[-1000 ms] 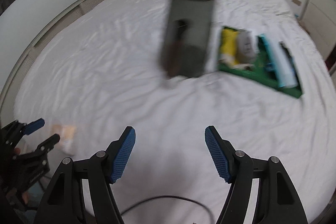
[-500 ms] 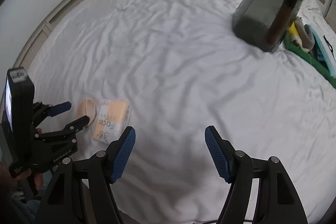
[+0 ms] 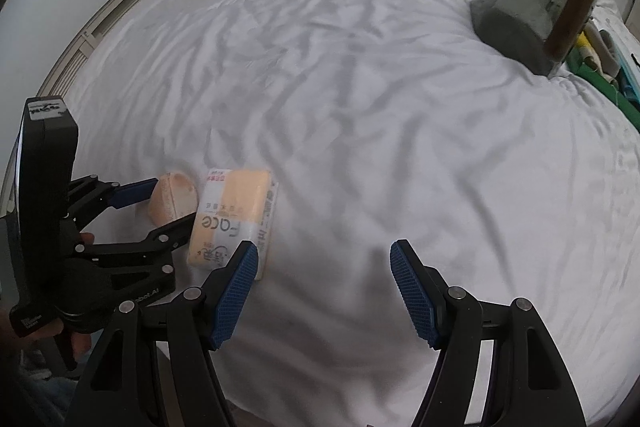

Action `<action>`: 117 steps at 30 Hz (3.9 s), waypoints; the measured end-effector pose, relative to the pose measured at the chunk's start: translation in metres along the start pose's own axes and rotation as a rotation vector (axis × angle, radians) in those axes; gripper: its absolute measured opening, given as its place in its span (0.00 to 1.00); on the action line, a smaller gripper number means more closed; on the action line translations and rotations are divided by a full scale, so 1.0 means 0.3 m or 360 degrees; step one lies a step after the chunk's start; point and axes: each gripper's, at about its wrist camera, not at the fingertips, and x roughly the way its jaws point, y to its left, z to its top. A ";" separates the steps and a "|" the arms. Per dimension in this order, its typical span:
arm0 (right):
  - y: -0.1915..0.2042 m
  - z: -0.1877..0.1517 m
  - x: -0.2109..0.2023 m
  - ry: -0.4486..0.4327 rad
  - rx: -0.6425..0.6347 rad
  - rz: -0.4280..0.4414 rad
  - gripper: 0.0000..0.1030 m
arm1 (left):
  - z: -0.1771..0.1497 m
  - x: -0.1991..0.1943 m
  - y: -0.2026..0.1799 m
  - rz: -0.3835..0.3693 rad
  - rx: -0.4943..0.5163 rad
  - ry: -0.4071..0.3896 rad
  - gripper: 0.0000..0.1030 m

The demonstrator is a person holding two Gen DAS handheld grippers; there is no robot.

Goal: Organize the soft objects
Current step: 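Grasp the beige powder puff with the left tool while the right tool grasps the Face packet, then carry the powder puff and Face packet over the green tray with both tools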

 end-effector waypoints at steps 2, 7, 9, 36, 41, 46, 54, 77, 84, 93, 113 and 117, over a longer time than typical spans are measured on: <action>0.015 0.004 0.019 0.0003 0.0002 0.0016 0.67 | -0.002 0.004 0.011 -0.0003 0.0011 -0.0007 0.49; 0.069 0.018 0.056 -0.0003 0.0004 0.0074 0.67 | -0.025 -0.002 0.036 0.0007 0.0049 -0.0026 0.46; 0.090 0.025 0.076 -0.0001 0.0017 0.0102 0.67 | -0.030 -0.005 0.062 0.0016 0.0048 -0.0027 0.46; 0.157 0.064 0.192 0.0068 0.0007 0.0180 0.32 | 0.025 -0.041 0.092 0.0100 0.0197 -0.0103 0.08; 0.108 0.067 0.127 0.0041 0.0053 0.0245 0.31 | 0.057 -0.095 0.062 0.0130 0.0202 -0.0110 0.08; 0.020 0.062 0.017 -0.0020 0.0108 0.0281 0.31 | 0.101 -0.152 0.005 0.0161 0.0238 -0.0132 0.08; -0.243 0.036 -0.194 -0.0111 0.0249 0.0162 0.30 | 0.211 -0.268 -0.287 -0.0011 0.0358 -0.0175 0.08; -1.188 0.035 -0.524 -0.0388 0.0492 -0.0232 0.30 | 0.890 -0.238 -1.178 -0.0482 0.0284 -0.0309 0.08; -1.434 0.173 -0.490 -0.0487 0.0498 -0.0261 0.30 | 1.122 -0.120 -1.324 -0.0549 0.0232 -0.0350 0.08; -1.609 0.342 -0.330 -0.0471 0.0483 -0.0234 0.31 | 1.274 0.049 -1.405 -0.0516 0.0137 -0.0292 0.08; -1.704 0.476 -0.118 -0.0384 0.0468 -0.0243 0.31 | 1.302 0.185 -1.424 -0.0410 0.0098 -0.0241 0.10; -1.703 0.483 -0.102 -0.0377 0.0456 -0.0258 0.32 | 1.298 0.193 -1.424 -0.0399 0.0107 -0.0238 0.10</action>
